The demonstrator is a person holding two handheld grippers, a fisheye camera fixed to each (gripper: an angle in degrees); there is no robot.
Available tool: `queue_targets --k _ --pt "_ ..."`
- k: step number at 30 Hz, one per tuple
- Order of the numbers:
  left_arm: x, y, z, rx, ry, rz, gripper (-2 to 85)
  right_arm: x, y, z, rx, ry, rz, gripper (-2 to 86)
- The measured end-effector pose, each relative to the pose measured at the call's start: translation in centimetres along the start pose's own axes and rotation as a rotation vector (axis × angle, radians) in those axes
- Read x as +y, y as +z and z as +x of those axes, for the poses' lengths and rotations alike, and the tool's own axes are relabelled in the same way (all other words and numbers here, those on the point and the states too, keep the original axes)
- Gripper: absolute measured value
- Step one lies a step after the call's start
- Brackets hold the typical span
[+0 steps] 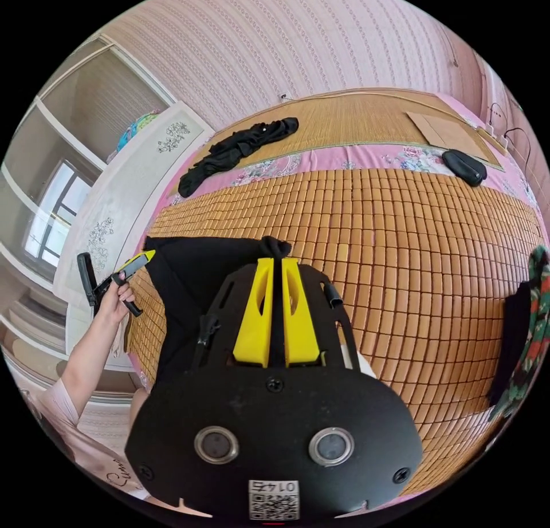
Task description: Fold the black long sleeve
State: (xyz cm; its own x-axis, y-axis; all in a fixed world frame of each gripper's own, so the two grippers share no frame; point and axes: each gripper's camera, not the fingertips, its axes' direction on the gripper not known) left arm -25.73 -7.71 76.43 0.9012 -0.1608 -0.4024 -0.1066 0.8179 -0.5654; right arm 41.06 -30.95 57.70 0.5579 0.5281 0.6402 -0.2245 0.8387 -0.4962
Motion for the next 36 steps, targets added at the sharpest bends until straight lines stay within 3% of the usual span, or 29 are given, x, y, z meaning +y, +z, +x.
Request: queue_targets --k 7,10,13,16,19,23,27,29,36 --pt "7.4 -8.9 4.4 0.016 0.278 -0.054 2.1 11.6 -8.1 -3.8 -0.121 -0.159 -0.053 2.7" --pt "15.1 -10.9 4.4 0.129 0.255 -0.132 3.5 20.5 -7.6 -3.5 -0.128 -0.136 -0.147 3.7" --pt "22.4 -9.8 3.8 0.033 0.193 -0.266 5.2 27.8 -5.1 -2.3 -0.037 -0.045 -0.3 5.8" --pt "26.2 -10.5 2.5 -0.029 0.056 -0.293 5.7 32.1 -7.2 -1.6 -0.058 0.079 -0.194 6.8" --pt "27.3 -11.2 2.0 0.008 -0.047 -0.266 6.4 33.8 -9.1 -1.4 -0.095 0.177 -0.086 8.1" --pt "26.7 -8.9 2.1 0.011 -0.16 -0.323 9.2 32.9 -7.1 -1.5 -0.083 0.257 -0.197 10.2" --pt "26.0 -6.3 3.5 -0.052 -0.128 -0.467 3.7 33.0 -5.6 -1.2 -0.15 0.322 -0.312 5.7" --pt "25.6 -6.5 4.2 -0.085 -0.097 -0.491 0.0 33.7 -6.7 -1.1 -0.124 0.336 -0.285 2.5" --pt "28.2 -10.6 5.3 0.025 -0.029 -0.454 -0.7 37.9 -11.9 -0.3 -0.191 0.311 -0.19 0.9"
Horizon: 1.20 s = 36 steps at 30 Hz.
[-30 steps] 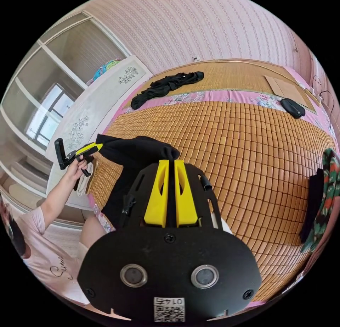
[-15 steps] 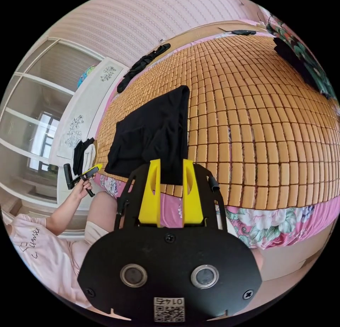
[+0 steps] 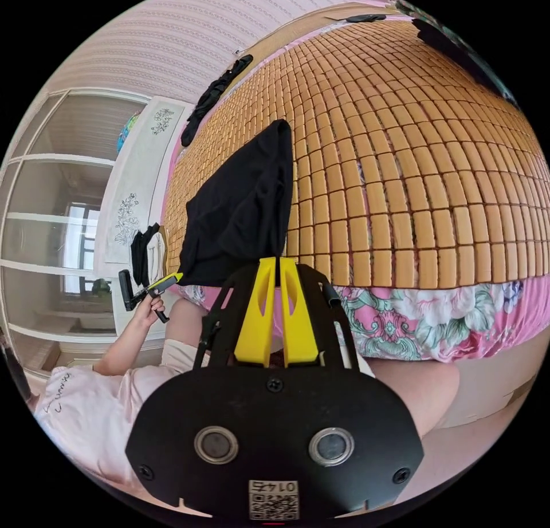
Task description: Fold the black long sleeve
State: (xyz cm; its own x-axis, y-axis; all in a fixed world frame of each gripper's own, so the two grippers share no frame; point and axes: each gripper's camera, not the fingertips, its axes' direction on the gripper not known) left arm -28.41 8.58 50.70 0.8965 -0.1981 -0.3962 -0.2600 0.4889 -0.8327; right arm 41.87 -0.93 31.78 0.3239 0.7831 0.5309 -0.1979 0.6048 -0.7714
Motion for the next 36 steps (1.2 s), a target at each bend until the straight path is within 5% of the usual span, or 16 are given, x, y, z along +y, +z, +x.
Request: queue_targets --k 9,14,21,29,36 --pt "4.9 -2.9 3.2 -0.17 0.084 0.025 4.9 5.4 -1.6 -2.5 0.291 -0.112 -0.025 2.1" --pt "2.0 -1.2 7.8 -0.053 0.213 0.041 7.2 3.9 4.6 -10.8 0.268 -0.411 -0.09 6.2" --pt "-2.7 4.9 9.4 -0.127 0.237 -0.139 8.2 1.0 12.3 -10.9 0.318 -0.289 -0.203 9.4" --pt "1.1 0.3 7.9 0.06 0.339 -0.079 0.9 7.6 7.2 -11.1 0.105 -0.576 -0.237 2.3" --pt "4.9 -1.4 5.9 -0.012 0.302 -0.131 3.7 10.7 4.4 -7.4 0.131 -0.478 -0.235 4.0"
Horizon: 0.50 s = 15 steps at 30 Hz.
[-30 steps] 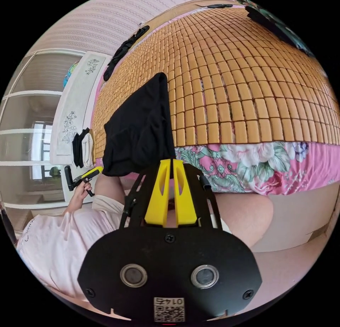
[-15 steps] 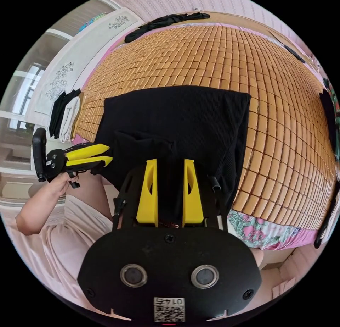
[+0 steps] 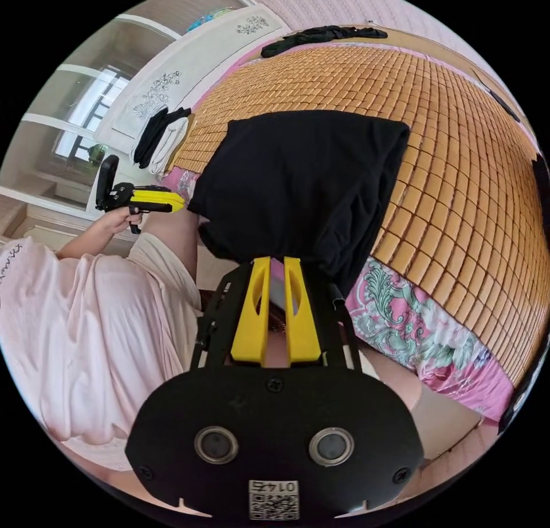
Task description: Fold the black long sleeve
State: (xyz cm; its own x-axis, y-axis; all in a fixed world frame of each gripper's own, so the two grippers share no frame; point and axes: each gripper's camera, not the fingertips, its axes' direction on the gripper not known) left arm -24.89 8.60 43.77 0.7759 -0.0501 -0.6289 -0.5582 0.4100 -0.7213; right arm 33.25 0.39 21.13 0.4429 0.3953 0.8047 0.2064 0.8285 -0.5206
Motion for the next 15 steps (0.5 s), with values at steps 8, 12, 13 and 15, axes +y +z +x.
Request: queue_targets --k 8,12,13,15 --pt "-1.8 -0.2 -4.9 -0.017 -0.278 0.122 7.9 -2.7 -1.0 4.1 0.135 0.262 0.104 11.3" --pt "-3.3 1.8 -5.3 0.017 -0.29 0.041 8.7 -3.8 1.7 6.1 0.056 0.336 -0.015 10.4" --pt "-3.5 2.5 -5.2 -0.012 -0.269 -0.004 7.4 -3.8 1.7 6.2 0.048 0.342 -0.004 8.3" --pt "-3.4 2.8 -5.1 -0.027 -0.236 -0.004 5.3 -3.8 0.8 5.9 0.053 0.329 0.015 6.1"
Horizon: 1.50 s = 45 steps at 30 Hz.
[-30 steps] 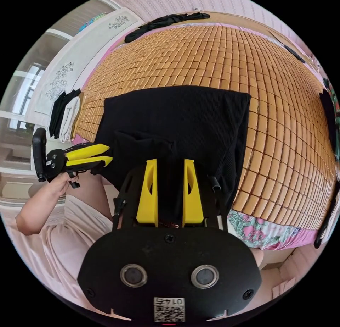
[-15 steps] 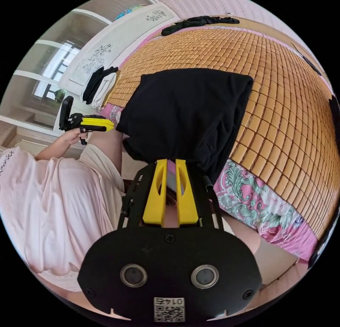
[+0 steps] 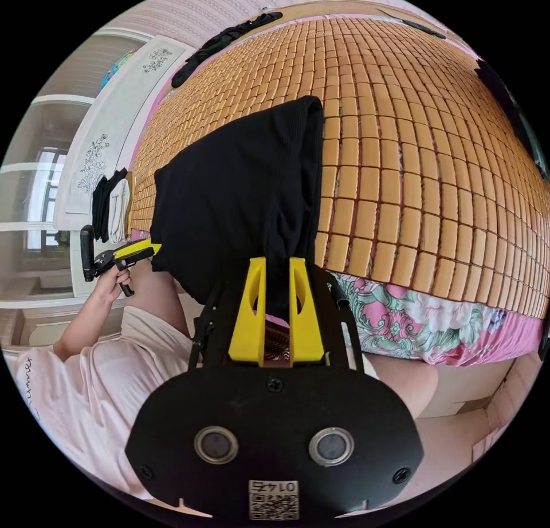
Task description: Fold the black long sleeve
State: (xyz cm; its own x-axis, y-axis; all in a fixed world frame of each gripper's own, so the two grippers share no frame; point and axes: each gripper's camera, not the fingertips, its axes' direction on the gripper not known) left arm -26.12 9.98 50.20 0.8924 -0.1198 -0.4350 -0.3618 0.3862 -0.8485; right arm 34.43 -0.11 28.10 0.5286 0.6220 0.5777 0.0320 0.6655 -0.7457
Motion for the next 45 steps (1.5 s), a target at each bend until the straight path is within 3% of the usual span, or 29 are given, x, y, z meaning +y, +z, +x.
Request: queue_targets --k 5,10,13,17,20,24,28,31,35,39,45 --pt "1.0 -5.4 -0.5 0.121 0.012 0.143 2.5 -0.6 -5.3 -2.2 -0.027 -0.109 0.051 4.1" --pt "-0.4 -8.8 -1.0 0.102 0.038 0.208 2.5 -3.1 -6.8 -2.2 0.005 -0.11 0.029 4.1" --pt "-2.1 -8.1 -2.4 0.156 -0.015 0.171 3.1 -4.8 -5.9 -0.7 -0.066 -0.073 0.001 4.7" --pt "-3.1 -4.5 -3.6 0.059 -0.058 0.073 4.9 -5.1 -3.0 1.4 0.038 -0.003 -0.019 7.6" --pt "-2.2 -4.5 -5.1 0.078 -0.179 0.095 5.6 -3.0 -3.9 1.9 0.012 0.042 0.069 9.9" --pt "0.1 -6.3 -3.8 0.164 -0.115 0.191 4.4 1.3 -4.5 -0.6 0.0 -0.059 0.19 7.2" --pt "0.0 -3.3 0.9 0.233 0.049 0.053 3.8 1.8 0.1 -3.2 0.027 -0.145 0.04 3.3" --pt "-1.2 0.0 3.4 0.12 0.098 -0.022 3.0 0.2 2.6 -2.8 -0.006 -0.101 -0.02 1.9" --pt "-1.5 0.9 3.7 0.12 0.153 -0.056 -0.4 0.2 5.4 -2.8 -0.037 -0.198 -0.166 0.2" --pt "-1.0 1.9 3.5 0.161 0.215 -0.247 -0.8 0.4 5.9 -2.1 -0.037 -0.188 -0.244 -0.1" --pt "-1.3 -4.1 3.4 0.163 0.201 -0.008 1.7 -1.2 -0.2 -4.4 0.001 -0.283 -0.079 0.3"
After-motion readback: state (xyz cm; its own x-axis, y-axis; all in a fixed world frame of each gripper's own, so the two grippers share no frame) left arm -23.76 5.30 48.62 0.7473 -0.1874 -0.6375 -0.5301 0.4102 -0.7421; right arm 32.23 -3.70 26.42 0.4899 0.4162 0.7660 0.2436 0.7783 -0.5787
